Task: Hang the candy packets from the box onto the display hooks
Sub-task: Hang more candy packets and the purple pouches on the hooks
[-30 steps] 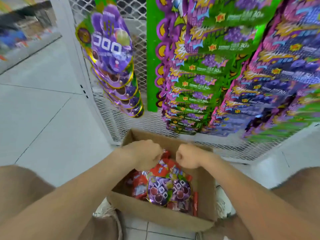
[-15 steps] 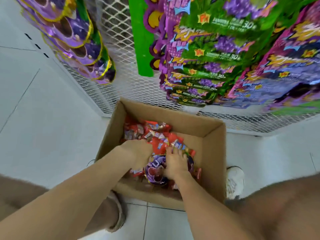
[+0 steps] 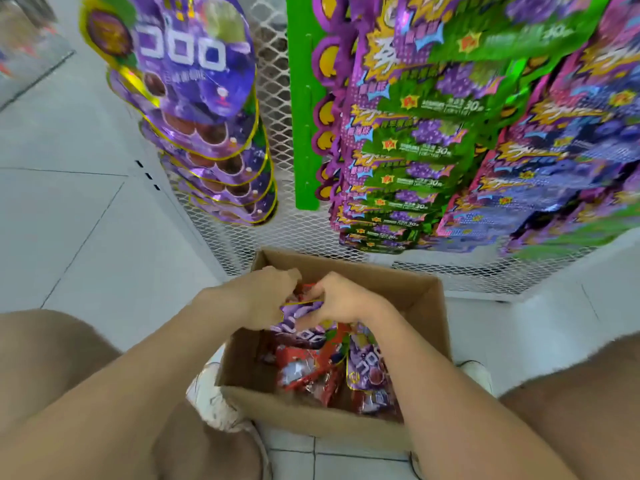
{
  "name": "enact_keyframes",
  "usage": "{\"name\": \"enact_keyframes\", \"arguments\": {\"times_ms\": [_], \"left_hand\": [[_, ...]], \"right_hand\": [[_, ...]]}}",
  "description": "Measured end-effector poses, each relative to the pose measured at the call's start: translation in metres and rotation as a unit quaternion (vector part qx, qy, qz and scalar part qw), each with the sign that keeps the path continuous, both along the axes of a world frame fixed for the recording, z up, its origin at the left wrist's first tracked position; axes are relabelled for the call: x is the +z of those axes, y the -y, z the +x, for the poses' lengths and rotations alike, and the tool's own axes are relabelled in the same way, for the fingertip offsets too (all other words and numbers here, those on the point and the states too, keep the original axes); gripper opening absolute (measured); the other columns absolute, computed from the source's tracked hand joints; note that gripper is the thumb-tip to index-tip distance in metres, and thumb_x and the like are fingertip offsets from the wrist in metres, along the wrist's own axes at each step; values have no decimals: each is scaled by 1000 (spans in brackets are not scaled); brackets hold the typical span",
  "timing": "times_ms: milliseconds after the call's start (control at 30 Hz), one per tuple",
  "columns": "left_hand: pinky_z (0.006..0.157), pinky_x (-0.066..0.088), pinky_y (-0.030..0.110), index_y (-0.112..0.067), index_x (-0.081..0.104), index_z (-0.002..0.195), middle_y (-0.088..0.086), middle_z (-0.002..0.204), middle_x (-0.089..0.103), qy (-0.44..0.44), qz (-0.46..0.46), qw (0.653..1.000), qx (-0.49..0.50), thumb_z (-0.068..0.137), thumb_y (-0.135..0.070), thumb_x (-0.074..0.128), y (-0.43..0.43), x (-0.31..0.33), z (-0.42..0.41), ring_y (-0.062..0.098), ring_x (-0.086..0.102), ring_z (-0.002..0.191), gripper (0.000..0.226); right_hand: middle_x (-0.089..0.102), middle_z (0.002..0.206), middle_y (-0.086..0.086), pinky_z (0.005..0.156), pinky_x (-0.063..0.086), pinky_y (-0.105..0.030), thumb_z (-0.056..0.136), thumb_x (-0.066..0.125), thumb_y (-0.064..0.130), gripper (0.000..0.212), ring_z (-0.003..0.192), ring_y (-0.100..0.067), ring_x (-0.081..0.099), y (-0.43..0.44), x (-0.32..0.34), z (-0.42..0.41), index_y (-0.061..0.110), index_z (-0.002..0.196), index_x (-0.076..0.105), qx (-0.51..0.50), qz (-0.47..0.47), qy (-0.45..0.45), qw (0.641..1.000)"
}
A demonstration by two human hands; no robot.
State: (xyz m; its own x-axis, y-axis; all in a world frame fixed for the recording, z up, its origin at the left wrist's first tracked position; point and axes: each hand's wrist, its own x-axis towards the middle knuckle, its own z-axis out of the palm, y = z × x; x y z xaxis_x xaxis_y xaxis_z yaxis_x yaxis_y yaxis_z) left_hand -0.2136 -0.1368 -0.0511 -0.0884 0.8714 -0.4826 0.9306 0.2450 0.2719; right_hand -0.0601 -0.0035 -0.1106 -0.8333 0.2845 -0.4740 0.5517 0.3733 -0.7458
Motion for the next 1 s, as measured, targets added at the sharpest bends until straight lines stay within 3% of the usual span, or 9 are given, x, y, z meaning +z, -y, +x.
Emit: {"name": "enact_keyframes", "arguments": {"times_ms": [100, 200, 333, 500, 633, 700, 800, 867, 1000], "left_hand": [[93, 49, 30, -15, 58, 139, 0, 129, 69, 57, 92, 994, 31, 82, -22, 68, 12, 51, -2, 23, 66, 123, 58], [74, 46, 35, -19, 65, 97, -3, 89, 64, 53, 175, 979, 87, 85, -17, 74, 27, 95, -13, 26, 67, 90, 15], [61, 39, 24, -22, 53, 74, -16, 64, 53, 150, 299, 925, 179, 94, -9, 75, 42, 148, -21, 4, 45, 59, 31], [68, 48, 27, -15, 70, 86, -14, 72, 65, 262, 343, 855, 287, 92, -10, 77, 47, 193, -17, 8, 58, 69, 10], [69, 46, 37, -16, 65, 84, -7, 72, 62, 145, 446, 816, 338, 74, -33, 64, 31, 214, -16, 20, 56, 69, 19], [82, 51, 37, -22, 65, 100, -6, 95, 68, 95, 549, 747, 362, 81, -26, 67, 19, 226, -13, 19, 62, 86, 19], [100, 48, 35, -14, 57, 131, 0, 127, 61, 37, 668, 659, 345, 91, -21, 65, -7, 249, -26, 18, 60, 114, 42], [102, 49, 29, -10, 51, 142, 1, 138, 60, 76, 686, 641, 337, 97, -18, 64, -23, 265, -40, 13, 60, 119, 47], [86, 51, 15, -13, 53, 141, -5, 130, 63, 149, 687, 636, 320, 103, -7, 59, -39, 278, -53, -4, 63, 105, 40]], "right_hand": [[54, 58, 13, 60, 32, -29, 73, 97, 37, 31, 59, -7, 47, -4, 70, -9, 26, 60, 70, -12, -39, -56, 998], [56, 69, 9, 63, 38, -26, 72, 97, 31, 32, 66, -6, 49, 1, 126, -14, 19, 64, 69, -66, -39, -143, 987], [73, 85, -2, 77, 50, -21, 87, 84, 11, 10, 81, -9, 63, 7, 172, -19, 10, 82, 76, -125, -97, -283, 946], [81, 103, 1, 84, 52, -21, 93, 79, 13, 9, 91, -4, 68, 7, 216, -30, 12, 102, 81, -160, -31, -377, 912], [80, 99, 6, 85, 53, -37, 102, 69, 26, 11, 87, -2, 65, 15, 246, -40, 19, 106, 77, -132, 77, -409, 900], [74, 86, 15, 74, 48, -29, 107, 60, 26, 14, 75, 6, 58, 19, 262, -43, 17, 106, 71, -105, 145, -395, 901], [55, 62, 8, 59, 34, -32, 107, 58, 27, 18, 58, -12, 48, 24, 285, -46, 16, 94, 63, -102, 311, -395, 859], [49, 62, 3, 63, 30, -43, 104, 59, 26, 18, 59, -20, 43, 26, 293, -48, 15, 89, 60, -133, 372, -415, 820], [38, 51, -1, 60, 44, -45, 85, 57, 37, 27, 54, -25, 37, 26, 299, -52, 19, 68, 47, -232, 383, -421, 789]]}}
